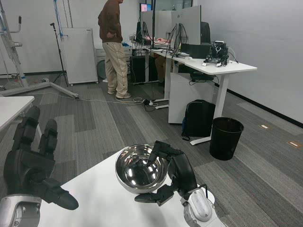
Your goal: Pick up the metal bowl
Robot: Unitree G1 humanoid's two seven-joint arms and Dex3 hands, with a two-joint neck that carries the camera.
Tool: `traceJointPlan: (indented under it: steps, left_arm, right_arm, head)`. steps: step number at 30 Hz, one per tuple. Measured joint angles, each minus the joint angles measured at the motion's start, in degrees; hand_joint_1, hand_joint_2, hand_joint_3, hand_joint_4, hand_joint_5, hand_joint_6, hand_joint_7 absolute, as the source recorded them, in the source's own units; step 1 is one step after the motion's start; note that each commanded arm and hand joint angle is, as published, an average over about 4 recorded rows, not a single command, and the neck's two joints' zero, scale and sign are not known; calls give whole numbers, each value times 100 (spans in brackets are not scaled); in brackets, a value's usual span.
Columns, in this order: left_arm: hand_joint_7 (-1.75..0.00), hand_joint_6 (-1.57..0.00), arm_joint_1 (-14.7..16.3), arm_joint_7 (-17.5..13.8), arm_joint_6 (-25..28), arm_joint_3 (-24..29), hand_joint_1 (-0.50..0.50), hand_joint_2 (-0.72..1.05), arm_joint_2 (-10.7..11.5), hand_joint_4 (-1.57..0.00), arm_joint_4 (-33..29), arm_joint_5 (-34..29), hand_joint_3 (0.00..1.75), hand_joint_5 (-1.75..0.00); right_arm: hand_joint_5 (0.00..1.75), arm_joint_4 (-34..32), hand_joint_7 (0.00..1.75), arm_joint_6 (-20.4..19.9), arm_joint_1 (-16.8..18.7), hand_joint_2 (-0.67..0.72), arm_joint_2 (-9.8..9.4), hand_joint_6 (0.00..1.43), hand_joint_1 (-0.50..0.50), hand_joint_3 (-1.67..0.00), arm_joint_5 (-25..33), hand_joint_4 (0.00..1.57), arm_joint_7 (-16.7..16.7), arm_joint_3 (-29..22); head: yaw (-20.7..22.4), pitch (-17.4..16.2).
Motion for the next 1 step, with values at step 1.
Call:
traceJointPlan:
  steps: [1]
  left_arm:
    - [-35,-3,-2,0,0,0,-50,-64,-1,-11,5,0,0,0]
  right_arm:
    - [136,3,140,0,-2,-35,0,86,17,-95,0,123,0,0]
  head:
    - [0,0]
